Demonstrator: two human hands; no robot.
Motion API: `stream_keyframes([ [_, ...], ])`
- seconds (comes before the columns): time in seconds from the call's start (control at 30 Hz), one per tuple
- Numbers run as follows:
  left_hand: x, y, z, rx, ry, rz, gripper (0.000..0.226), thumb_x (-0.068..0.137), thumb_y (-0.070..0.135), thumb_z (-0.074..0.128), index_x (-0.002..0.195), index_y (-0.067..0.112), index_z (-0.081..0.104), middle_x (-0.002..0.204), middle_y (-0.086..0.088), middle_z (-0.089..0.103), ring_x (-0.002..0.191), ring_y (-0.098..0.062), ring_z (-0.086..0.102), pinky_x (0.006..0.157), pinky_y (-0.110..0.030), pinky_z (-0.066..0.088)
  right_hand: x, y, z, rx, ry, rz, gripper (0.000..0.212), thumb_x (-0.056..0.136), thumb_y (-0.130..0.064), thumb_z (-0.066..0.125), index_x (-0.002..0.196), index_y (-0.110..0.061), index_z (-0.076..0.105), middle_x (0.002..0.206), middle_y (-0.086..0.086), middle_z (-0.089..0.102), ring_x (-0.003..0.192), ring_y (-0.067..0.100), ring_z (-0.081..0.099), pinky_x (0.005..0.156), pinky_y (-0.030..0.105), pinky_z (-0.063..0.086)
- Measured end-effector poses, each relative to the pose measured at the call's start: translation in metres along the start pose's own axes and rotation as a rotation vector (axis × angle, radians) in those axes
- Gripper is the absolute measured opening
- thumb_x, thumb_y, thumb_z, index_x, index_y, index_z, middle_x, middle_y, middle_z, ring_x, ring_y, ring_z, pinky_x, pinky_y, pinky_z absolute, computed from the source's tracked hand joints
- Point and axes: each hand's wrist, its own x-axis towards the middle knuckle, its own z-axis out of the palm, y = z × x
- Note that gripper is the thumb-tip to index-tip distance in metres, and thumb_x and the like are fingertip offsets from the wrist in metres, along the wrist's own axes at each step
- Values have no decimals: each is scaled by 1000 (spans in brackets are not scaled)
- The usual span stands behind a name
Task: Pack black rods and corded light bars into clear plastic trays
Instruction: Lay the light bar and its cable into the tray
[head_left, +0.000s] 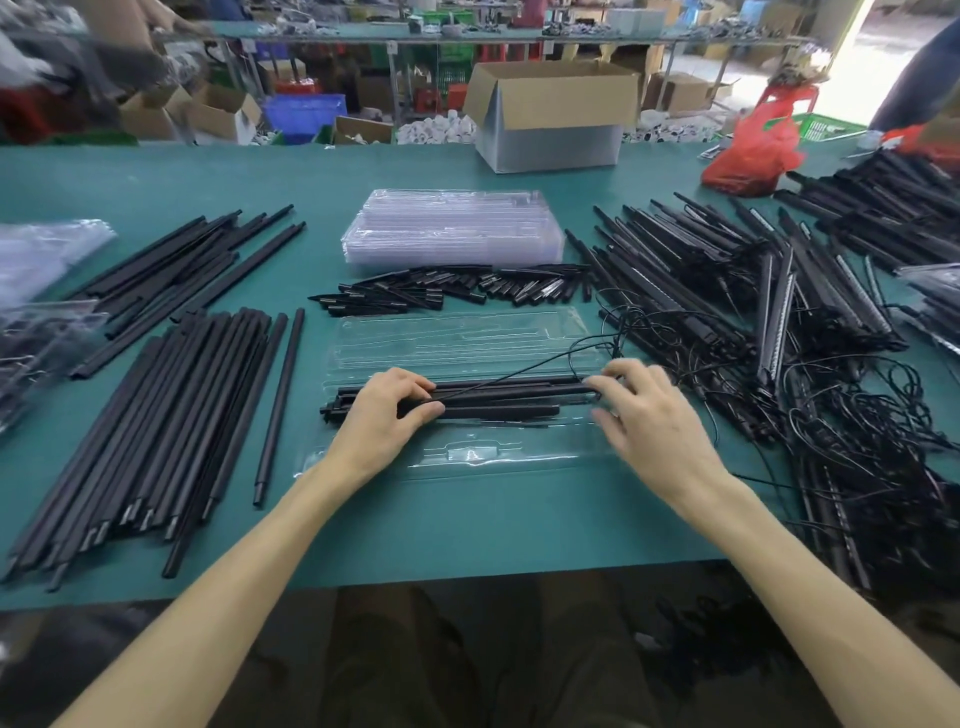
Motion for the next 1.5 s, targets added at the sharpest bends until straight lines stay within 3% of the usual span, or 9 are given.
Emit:
stream_keyframes([
  [0.13, -1, -1, -1, -8, -1, -9, 13, 90, 27, 74, 87, 15, 72, 113, 10, 66, 110, -7, 54, 91, -2, 30, -1, 3, 7, 55, -129, 68, 20, 97, -14, 64, 115, -6, 70, 127, 5, 56, 112, 25, 52, 90, 41, 51],
  [0.27, -1, -2, 0, 6, 7, 3, 14, 90, 28, 75, 88, 14, 73, 114, 10, 67, 111, -7, 54, 92, -1, 30, 5, 7, 4, 93, -78, 127, 16, 99, -10, 59, 110, -2, 69, 119, 2, 56, 109, 20, 49, 77, 43, 56],
  [0.43, -1, -1, 2, 59, -8, 68, 14, 87, 27, 78, 86, 13, 75, 116, 7, 66, 113, -10, 53, 100, -20, 36, 0, 16, 4, 89, -92, 203, 21, 93, 6, 61, 109, -6, 68, 120, -2, 50, 106, 15, 49, 79, 38, 56],
  [0.57, -2, 0, 2, 16, -10, 46, 11, 87, 31, 76, 87, 20, 75, 114, 11, 66, 111, -5, 52, 96, -10, 32, -2, 23, 6, 50, -65, 199, 26, 91, 7, 60, 109, -10, 69, 120, -2, 56, 115, 17, 46, 77, 34, 53],
  [0.77, -4, 1, 2, 41, 4, 83, 11, 92, 23, 72, 101, 19, 75, 109, 8, 68, 108, -8, 55, 98, -15, 37, 2, 18, 7, -14, -24, 206, 27, 95, 3, 56, 116, -9, 69, 119, 4, 63, 100, 28, 49, 87, 40, 48],
  [0.93, -5, 3, 0, 1, 2, 61, 8, 89, 22, 75, 96, 25, 72, 104, 13, 68, 106, -6, 57, 92, -7, 35, 10, -1, 2, -89, 147, 192, 20, 92, -5, 66, 111, -10, 73, 105, 5, 68, 84, 27, 47, 75, 39, 43],
  [1.13, -4, 4, -2, -1, -4, 47, 20, 90, 21, 74, 110, 24, 72, 108, 13, 68, 108, -5, 56, 93, -5, 34, 34, -30, 18, -52, 81, 51, 31, 93, -11, 68, 124, -14, 67, 115, 2, 67, 103, 27, 55, 87, 39, 45],
  [1.3, -1, 4, -4, 72, -23, 49, 24, 92, 26, 71, 116, 24, 74, 105, 9, 65, 107, -10, 54, 99, -25, 40, 58, -41, 41, 19, -21, -14, 36, 97, -15, 62, 133, -17, 62, 137, -1, 59, 128, 26, 48, 108, 40, 30],
  [1.5, -5, 6, -2, 162, -6, 96, 25, 96, 31, 67, 119, 24, 71, 106, 8, 65, 105, -15, 56, 98, -33, 43, 65, -28, 43, -22, -42, -37, 13, 98, -20, 62, 100, -11, 71, 99, 4, 64, 102, 29, 54, 106, 36, 33],
])
